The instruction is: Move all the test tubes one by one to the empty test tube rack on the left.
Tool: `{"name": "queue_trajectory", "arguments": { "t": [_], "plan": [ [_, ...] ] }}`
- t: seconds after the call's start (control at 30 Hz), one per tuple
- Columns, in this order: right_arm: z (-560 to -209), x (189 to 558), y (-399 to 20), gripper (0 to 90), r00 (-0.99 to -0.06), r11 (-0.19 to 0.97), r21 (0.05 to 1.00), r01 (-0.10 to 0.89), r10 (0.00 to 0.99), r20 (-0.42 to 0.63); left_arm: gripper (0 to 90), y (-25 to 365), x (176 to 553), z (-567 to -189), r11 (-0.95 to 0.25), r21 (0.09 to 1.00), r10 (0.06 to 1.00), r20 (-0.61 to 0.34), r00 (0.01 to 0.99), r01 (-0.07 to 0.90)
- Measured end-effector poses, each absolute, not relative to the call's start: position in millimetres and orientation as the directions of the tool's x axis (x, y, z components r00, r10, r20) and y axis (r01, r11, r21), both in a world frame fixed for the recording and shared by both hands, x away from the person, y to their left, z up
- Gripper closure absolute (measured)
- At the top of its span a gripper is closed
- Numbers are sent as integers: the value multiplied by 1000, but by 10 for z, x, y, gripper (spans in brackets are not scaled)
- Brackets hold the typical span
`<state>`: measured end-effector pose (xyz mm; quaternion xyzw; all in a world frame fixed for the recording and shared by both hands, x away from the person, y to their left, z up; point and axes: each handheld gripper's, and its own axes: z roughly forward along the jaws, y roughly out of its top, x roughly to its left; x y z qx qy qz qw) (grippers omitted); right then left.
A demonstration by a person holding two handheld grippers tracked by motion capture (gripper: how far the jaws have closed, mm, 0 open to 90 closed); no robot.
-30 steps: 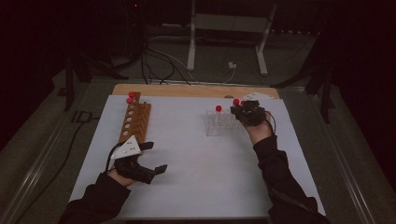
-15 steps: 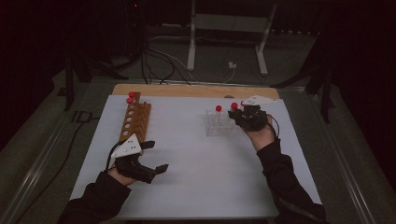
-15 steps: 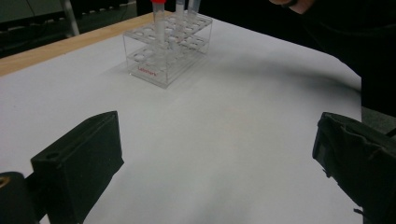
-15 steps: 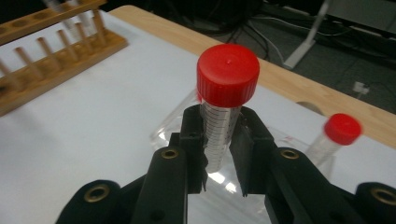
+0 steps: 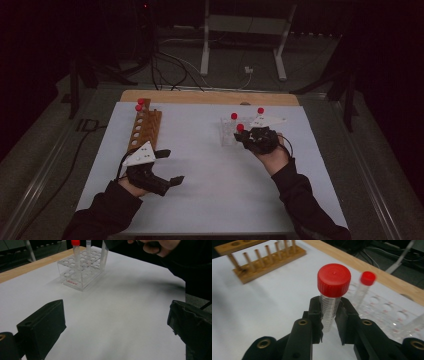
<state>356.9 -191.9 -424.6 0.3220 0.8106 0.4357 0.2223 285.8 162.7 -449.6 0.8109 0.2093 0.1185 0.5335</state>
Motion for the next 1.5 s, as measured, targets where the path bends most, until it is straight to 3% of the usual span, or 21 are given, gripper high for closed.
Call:
{"name": "queue_trajectory", "arguments": {
  "t": [0.57, 1.17, 1.3, 1.5],
  "plan": [
    [-4478, 3210, -1653, 746, -783, 468, 828, 307, 619, -59, 26, 1425, 2917, -4359, -351, 918, 416, -23, 909, 183],
    [-4582, 3075, -1497, 746, -825, 499, 816, 292, 563, -49, 49, 1040, 3035, -4192, -357, 923, 378, 2, 926, 144],
    [-4560, 3074, -1510, 746, -824, 493, 820, 291, 565, -47, 95, 952, 3073, -4211, -355, 924, 371, 0, 929, 142],
    [-4563, 3065, -1513, 746, -827, 492, 820, 293, 560, -40, 269, 840, 3140, -4244, -336, 934, 354, 4, 935, 123]
  ]
}}
